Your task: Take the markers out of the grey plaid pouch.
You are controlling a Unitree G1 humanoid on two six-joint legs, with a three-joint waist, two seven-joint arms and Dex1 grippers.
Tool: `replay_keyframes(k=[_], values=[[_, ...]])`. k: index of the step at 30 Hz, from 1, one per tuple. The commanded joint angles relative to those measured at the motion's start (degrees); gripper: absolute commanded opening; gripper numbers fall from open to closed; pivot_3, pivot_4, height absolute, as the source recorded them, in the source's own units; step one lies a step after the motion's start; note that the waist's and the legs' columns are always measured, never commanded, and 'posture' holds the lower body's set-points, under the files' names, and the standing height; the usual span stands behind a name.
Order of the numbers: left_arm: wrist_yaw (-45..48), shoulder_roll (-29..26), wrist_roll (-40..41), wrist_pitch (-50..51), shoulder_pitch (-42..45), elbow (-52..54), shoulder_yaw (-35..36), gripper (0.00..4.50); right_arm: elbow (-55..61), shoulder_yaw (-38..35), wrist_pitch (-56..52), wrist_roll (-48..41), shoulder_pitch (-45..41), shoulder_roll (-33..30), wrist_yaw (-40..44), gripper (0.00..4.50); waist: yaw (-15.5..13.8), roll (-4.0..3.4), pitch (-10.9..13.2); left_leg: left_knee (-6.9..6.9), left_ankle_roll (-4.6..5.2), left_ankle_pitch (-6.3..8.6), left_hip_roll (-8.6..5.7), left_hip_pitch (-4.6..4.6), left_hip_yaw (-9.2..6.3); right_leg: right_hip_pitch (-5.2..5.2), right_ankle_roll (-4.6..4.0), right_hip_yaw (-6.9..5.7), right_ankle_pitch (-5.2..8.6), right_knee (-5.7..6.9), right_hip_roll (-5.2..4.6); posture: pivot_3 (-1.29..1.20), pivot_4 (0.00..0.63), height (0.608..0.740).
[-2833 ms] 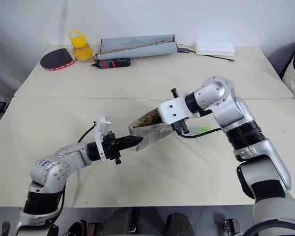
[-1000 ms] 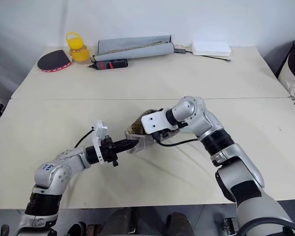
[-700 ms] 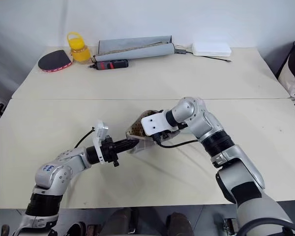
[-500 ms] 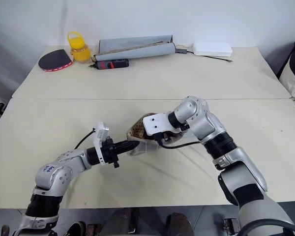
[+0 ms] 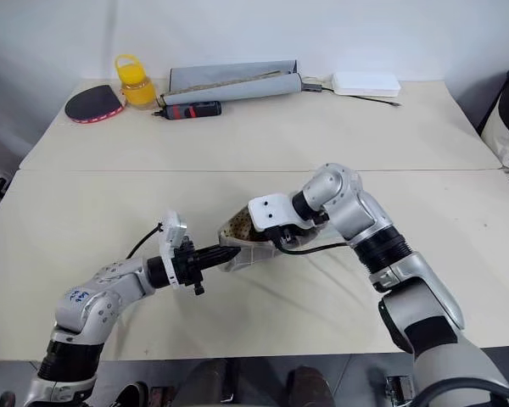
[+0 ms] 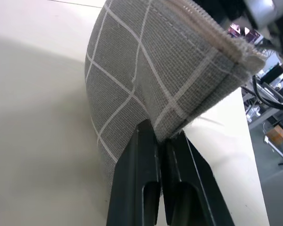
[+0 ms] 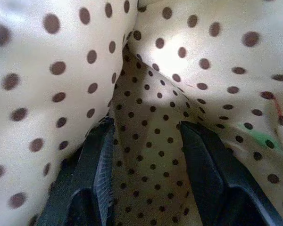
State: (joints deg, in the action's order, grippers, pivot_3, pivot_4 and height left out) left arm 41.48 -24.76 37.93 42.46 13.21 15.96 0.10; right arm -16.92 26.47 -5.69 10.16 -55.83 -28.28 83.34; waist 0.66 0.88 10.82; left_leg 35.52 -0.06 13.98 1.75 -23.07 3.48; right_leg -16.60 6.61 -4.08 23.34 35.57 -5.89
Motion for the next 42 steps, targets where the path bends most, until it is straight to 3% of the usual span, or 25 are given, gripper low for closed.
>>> replay_keyframes(k=[1,4,19,22,26,42], values=[[1.24,-0.81,0.45,-0.52,-0.19,4.64,-1.38,0.0,5.17,-1.35,-4.68,-3.36,-0.15,-2.03,3.85,2.3,-0.01,0.0,0.0,0.0,0.0,0.0,0.0,-0.01,0.0,0.0,0.0,-0.01,0.0,-0.03,0.0,0.0,0.15,0.74],[1.15,-1.08,0.63,-0.26,-0.51,5.08,-1.87,0.0,7.27,-1.06,-7.3,-4.7,0.34,-2.99,4.93,2.3,-0.02,-0.01,0.01,-0.01,0.0,0.0,0.01,-0.02,0.01,0.0,0.0,0.0,0.0,-0.03,0.01,0.0,0.15,0.74],[0.28,-0.97,-2.37,-2.71,-0.83,3.0,-2.81,0.0,-2.22,4.46,5.36,3.3,3.03,-2.65,-2.6,2.3,0.03,-0.01,0.01,0.01,0.0,0.0,0.01,0.01,0.03,0.0,0.0,0.0,0.0,-0.14,0.02,0.0,0.15,0.74],[0.01,-0.72,-2.51,-2.81,-0.71,2.83,-2.7,0.0,-1.72,3.79,4.65,2.48,2.97,-3.03,-1.89,1.71,0.09,-0.01,0.01,0.01,0.0,0.0,0.02,0.02,0.02,0.0,0.0,0.01,0.0,-0.14,0.02,0.0,0.15,0.74],[-0.4,-0.59,-2.66,-2.93,-0.72,2.63,-2.39,0.0,-1.22,2.25,4.92,1.84,2.11,-4.3,-1.6,0.57,0.09,-0.01,0.01,0.01,0.0,0.0,0.02,0.02,0.01,0.0,0.0,0.0,0.0,-0.14,0.02,0.0,0.15,0.74],[-2.99,-0.18,-5.46,-5.93,2.45,0.93,-1.57,0.0,6.93,-7.3,-2.57,-7.39,-2.6,-8.64,0.69,0.56,-0.39,-0.03,0.02,0.01,0.0,0.0,0.01,-0.01,0.04,0.0,0.0,-0.01,0.0,-0.26,0.0,0.0,0.15,0.74]])
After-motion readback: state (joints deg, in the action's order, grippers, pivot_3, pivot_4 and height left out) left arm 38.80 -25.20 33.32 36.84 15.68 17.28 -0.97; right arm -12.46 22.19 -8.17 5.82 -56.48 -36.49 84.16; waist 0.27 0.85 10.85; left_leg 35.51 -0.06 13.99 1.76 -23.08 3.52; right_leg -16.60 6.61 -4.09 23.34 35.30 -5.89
